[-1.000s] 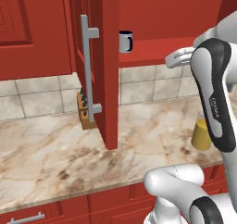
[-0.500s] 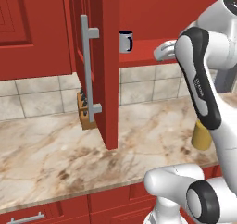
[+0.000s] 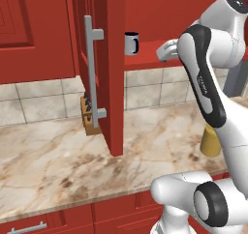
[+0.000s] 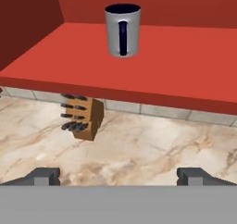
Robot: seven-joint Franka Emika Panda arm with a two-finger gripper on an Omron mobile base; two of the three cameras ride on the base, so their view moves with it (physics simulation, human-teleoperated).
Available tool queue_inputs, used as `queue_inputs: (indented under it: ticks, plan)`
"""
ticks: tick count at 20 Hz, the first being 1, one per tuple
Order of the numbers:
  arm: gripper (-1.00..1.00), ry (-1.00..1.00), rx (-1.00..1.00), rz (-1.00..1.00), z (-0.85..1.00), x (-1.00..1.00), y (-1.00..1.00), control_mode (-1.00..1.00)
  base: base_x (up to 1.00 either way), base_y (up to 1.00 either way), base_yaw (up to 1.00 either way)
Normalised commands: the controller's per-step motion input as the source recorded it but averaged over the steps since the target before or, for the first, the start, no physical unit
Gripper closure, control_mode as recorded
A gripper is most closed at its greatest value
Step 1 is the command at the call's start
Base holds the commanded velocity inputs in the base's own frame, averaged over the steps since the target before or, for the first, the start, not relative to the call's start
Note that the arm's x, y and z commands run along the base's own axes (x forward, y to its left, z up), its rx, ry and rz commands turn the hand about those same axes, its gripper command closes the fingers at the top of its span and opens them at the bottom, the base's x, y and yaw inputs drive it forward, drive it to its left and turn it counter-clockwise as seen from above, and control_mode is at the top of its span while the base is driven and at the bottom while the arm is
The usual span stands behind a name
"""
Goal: There is a tray on the dining counter. Grab the cup, mug, and pitcher and place them on the tray. The pitcher may be placed next to the tray if it cannot fit the tray.
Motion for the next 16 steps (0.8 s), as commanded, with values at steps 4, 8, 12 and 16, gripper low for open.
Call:
queue_inputs:
  ticks: [4, 8, 12, 16]
  plan:
    - [-1.0, -0.03, 0.0, 0.0, 0.0, 0.05, 0.23, -1.0, 0.0, 0.0, 0.0]
    - [-1.0, -0.04, 0.0, 0.01, 0.0, 0.12, 0.26, -1.0, 0.0, 0.0, 0.0]
    - [-1.0, -0.07, 0.0, 0.01, 0.0, 0.28, 0.08, -1.0, 0.0, 0.0, 0.0]
    - [-1.0, -0.1, 0.01, 0.01, 0.0, 0.29, 0.01, -1.0, 0.0, 0.0, 0.0]
